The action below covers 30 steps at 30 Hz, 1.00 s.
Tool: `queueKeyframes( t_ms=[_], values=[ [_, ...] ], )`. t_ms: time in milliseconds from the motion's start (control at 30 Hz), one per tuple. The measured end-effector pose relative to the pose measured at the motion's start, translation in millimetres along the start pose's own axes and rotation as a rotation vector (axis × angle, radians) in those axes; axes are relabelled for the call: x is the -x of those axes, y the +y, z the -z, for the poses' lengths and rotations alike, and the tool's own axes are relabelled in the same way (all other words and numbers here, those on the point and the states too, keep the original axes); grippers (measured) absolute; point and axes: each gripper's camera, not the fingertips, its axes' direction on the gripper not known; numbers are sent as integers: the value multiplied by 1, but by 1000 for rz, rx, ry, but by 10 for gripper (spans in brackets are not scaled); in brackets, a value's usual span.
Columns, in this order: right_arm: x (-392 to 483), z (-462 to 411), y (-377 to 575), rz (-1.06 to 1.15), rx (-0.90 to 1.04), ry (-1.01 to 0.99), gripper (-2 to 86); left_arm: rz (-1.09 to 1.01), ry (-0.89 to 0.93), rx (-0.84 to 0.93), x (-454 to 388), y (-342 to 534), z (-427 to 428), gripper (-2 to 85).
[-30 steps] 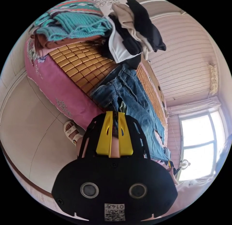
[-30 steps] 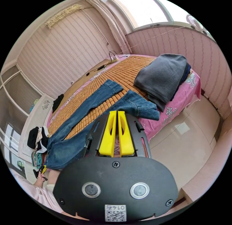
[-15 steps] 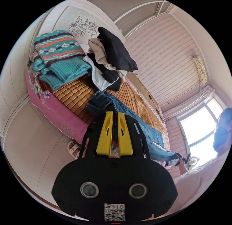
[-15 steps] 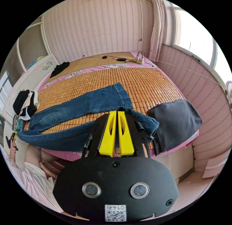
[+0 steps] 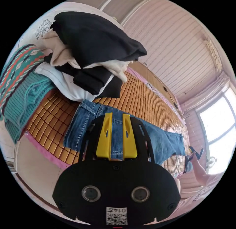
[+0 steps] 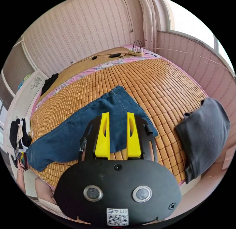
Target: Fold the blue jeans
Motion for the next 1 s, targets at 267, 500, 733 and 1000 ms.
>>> queueKeyframes(
  t_ms=[267,500,733,1000],
  values=[
    [-49,-21,60,-324,-97,-83,128,160,-211,104,14,55,-31,118],
    [-17,-37,34,-181,31,-97,39,-38,-392,244,-45,41,-79,114],
    [-28,20,71,-172,-31,-113,18,-320,-535,509,-95,30,-134,91],
    [-67,96,161,-151,94,-88,38,-500,-548,595,-118,59,-151,76]
  ],
)
